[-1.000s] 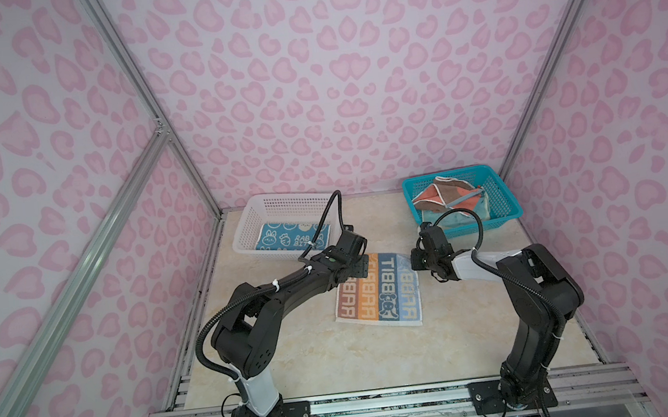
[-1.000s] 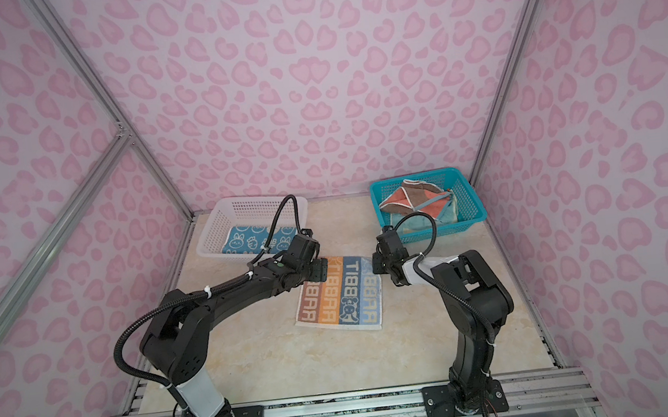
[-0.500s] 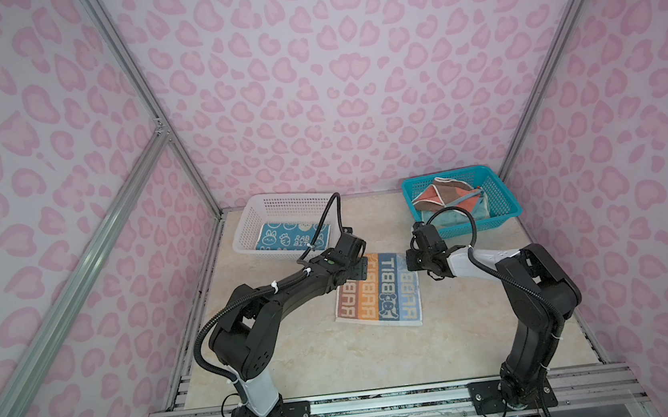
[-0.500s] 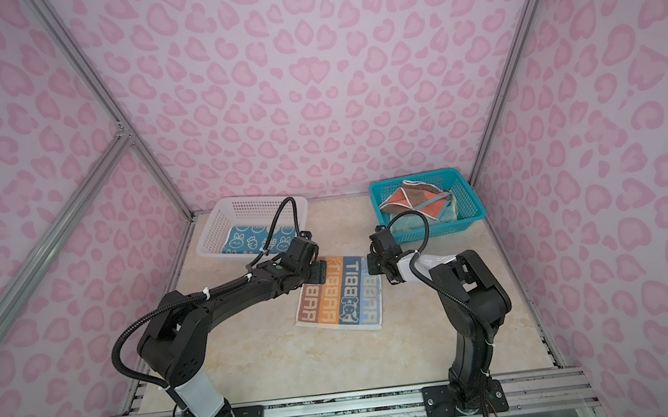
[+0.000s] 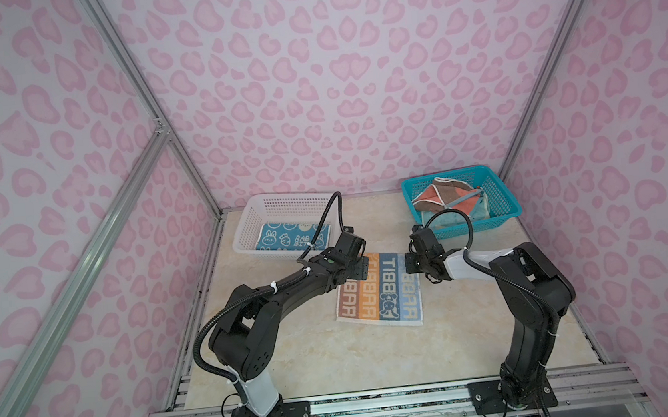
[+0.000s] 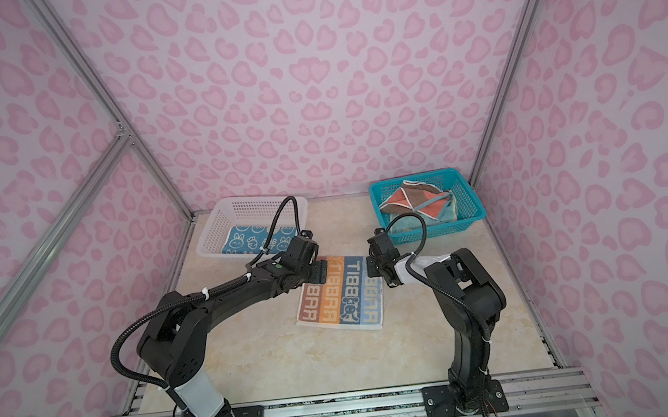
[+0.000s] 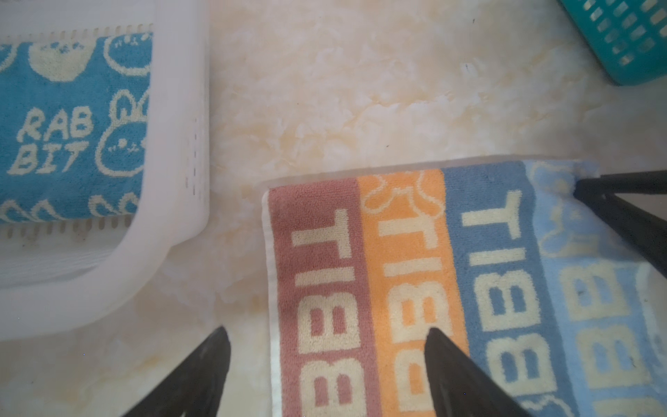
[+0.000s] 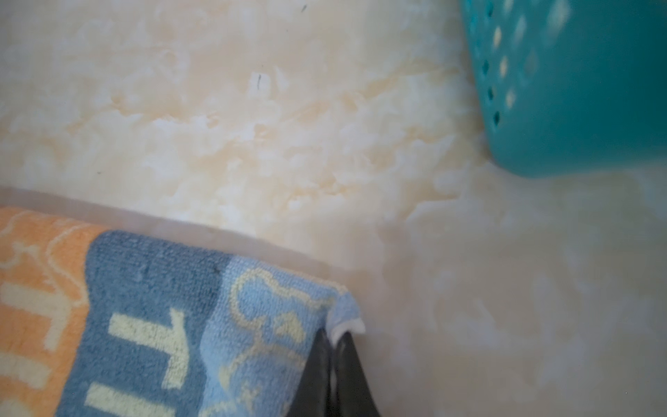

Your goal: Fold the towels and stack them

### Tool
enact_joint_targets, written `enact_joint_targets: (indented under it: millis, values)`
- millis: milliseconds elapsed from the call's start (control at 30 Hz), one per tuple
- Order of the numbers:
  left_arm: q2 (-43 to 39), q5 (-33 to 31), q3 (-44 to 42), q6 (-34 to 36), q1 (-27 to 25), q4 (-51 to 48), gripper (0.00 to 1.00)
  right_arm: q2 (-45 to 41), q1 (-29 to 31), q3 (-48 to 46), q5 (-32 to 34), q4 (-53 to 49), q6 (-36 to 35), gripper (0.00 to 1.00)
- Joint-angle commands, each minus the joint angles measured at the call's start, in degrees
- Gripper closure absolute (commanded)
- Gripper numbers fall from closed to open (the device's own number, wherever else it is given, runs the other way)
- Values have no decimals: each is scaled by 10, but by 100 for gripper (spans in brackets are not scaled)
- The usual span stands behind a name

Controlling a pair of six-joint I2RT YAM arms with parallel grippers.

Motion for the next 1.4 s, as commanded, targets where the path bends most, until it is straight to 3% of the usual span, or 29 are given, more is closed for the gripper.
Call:
enact_joint_targets:
  millis: [0,367,733,1367]
  values:
    - [14,25,21,17,1,-15,11,-28,1,-53,19,-33,10,100]
    - [103,66,132,32,-17,-62,17,-160,6,-189,25,-24,41,100]
    - [239,-3,299,-3,-20,-148,24,-214,9,-212,53,-53,26,100]
    - [304,70,351,-2,-14,-118,41,-210,16,-217,47,-52,20,100]
